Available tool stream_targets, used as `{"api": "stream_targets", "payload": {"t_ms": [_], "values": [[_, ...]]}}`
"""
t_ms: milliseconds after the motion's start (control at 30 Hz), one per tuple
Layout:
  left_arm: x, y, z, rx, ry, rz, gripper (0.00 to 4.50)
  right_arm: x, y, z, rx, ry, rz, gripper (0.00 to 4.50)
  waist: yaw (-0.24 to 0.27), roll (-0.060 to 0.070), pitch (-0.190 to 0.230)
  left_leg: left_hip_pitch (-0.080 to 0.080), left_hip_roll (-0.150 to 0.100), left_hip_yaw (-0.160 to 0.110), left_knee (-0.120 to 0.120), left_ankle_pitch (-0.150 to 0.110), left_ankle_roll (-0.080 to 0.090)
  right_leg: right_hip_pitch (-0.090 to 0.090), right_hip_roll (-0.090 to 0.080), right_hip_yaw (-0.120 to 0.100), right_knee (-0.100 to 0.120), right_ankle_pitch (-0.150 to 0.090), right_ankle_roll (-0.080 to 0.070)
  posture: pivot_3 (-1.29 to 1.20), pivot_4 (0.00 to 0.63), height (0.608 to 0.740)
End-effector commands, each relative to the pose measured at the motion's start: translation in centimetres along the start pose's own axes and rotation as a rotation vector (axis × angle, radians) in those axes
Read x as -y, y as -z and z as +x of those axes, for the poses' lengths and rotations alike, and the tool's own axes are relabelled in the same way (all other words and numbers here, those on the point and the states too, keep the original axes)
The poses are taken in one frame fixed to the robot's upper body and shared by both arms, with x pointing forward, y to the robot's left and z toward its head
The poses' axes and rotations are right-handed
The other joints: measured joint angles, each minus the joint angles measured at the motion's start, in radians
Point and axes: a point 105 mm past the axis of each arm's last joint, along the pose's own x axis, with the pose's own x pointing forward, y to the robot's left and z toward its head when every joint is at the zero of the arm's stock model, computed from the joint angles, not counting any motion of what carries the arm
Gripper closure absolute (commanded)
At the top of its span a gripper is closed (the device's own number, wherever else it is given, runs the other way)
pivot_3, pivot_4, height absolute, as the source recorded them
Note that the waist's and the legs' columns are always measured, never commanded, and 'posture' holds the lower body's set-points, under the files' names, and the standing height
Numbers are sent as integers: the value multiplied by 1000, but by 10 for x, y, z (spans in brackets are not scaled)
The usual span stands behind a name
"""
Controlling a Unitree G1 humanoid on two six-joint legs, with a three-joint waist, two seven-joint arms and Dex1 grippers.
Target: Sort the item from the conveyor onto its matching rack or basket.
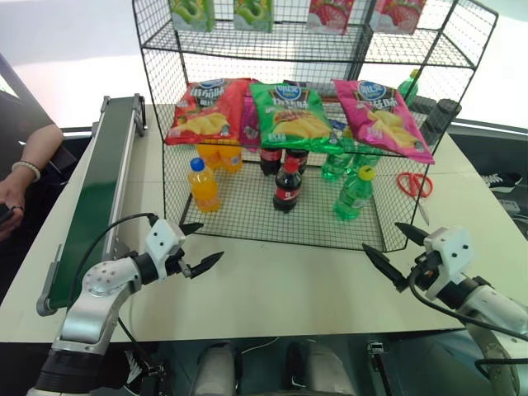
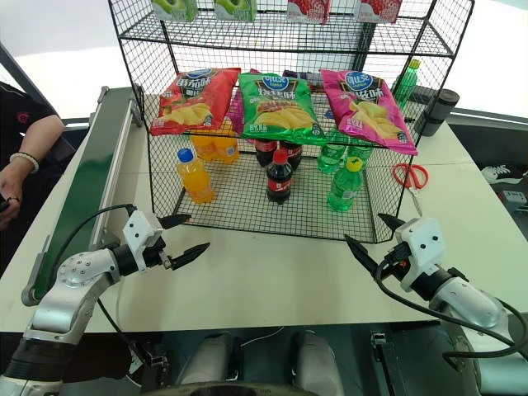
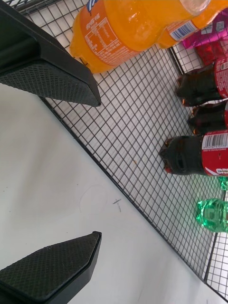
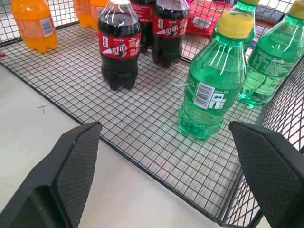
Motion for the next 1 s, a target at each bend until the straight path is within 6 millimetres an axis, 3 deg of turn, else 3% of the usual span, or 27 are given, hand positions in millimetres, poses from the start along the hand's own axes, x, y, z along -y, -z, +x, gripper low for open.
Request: {"api": "stream_targets", "payload": {"t_ms": [33, 1000], "values": [[-4, -15, -2, 43, -2, 45, 0, 1, -7, -1, 36, 9, -18, 29, 0, 0, 0, 0, 0, 0, 0, 0, 0, 0, 0, 0, 0, 0, 0, 0, 150, 735], [-5, -10, -6, 37, -46, 56, 0, -5, -5, 3, 35, 0, -14, 29, 0, 0, 0, 0, 0, 0, 0, 0, 0, 0, 0, 0, 0, 0, 0, 0, 150, 735]]}}
